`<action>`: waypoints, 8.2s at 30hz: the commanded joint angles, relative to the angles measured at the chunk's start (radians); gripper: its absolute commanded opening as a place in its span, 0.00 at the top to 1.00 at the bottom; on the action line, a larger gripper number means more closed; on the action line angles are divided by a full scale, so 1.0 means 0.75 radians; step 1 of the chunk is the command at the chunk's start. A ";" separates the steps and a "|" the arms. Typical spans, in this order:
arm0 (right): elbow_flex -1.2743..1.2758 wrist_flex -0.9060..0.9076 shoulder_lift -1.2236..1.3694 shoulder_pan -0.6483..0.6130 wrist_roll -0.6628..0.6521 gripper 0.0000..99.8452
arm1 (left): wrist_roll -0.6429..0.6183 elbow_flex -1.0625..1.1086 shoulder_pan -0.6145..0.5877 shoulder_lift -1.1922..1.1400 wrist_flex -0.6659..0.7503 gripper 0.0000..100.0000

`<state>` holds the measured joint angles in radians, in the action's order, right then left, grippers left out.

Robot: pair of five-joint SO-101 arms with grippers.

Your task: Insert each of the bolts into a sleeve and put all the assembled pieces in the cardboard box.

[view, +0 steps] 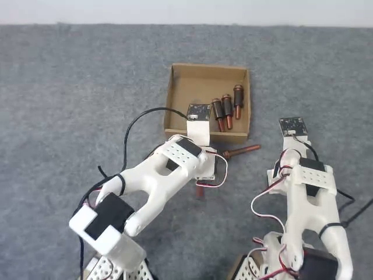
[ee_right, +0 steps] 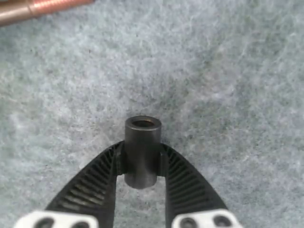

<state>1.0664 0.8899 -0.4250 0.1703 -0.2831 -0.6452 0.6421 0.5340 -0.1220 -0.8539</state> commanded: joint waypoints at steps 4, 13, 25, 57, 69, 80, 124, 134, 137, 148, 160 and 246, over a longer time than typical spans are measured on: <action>-0.004 -0.013 -0.058 0.017 -0.020 0.99 | 0.143 -0.050 -0.002 0.008 -0.065 0.98; -0.004 -0.013 -0.058 0.017 -0.033 0.99 | 0.194 0.011 -0.082 0.143 -0.053 0.92; -0.004 -0.011 -0.058 0.017 -0.063 0.99 | 0.190 0.013 -0.082 0.123 0.008 0.88; -0.008 -0.030 -0.060 0.003 -0.059 0.99 | 0.211 0.328 -0.182 0.462 0.151 0.99; -0.008 -0.517 -0.069 -0.138 -0.065 0.99 | 0.415 0.339 -0.307 0.483 0.113 0.99; 0.008 -1.008 -0.058 -0.183 -0.059 0.99 | 0.415 0.339 -0.307 0.483 0.108 0.99; 0.153 -2.751 0.795 -0.555 0.730 0.99 | 0.415 0.334 -0.313 0.483 0.115 0.99; 0.493 -2.892 0.668 -0.740 0.669 0.99 | 0.415 0.332 -0.315 0.483 0.115 0.99; 0.573 -2.982 0.668 -0.774 0.550 0.99 | 0.415 0.334 -0.315 0.483 0.115 0.99; 0.808 -3.270 0.678 -0.889 0.503 0.99 | 0.415 0.332 -0.315 0.483 0.115 0.99; 0.808 -3.264 0.680 -0.893 0.501 0.99 | 0.409 0.216 -0.305 0.620 0.115 0.99; 0.808 -3.197 0.682 -0.963 0.368 0.99 | 0.411 0.848 -0.162 1.277 1.266 0.99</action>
<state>1.6464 -1.5052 0.1320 -0.5508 0.0054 -0.3460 1.2651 0.4005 0.8002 -0.0054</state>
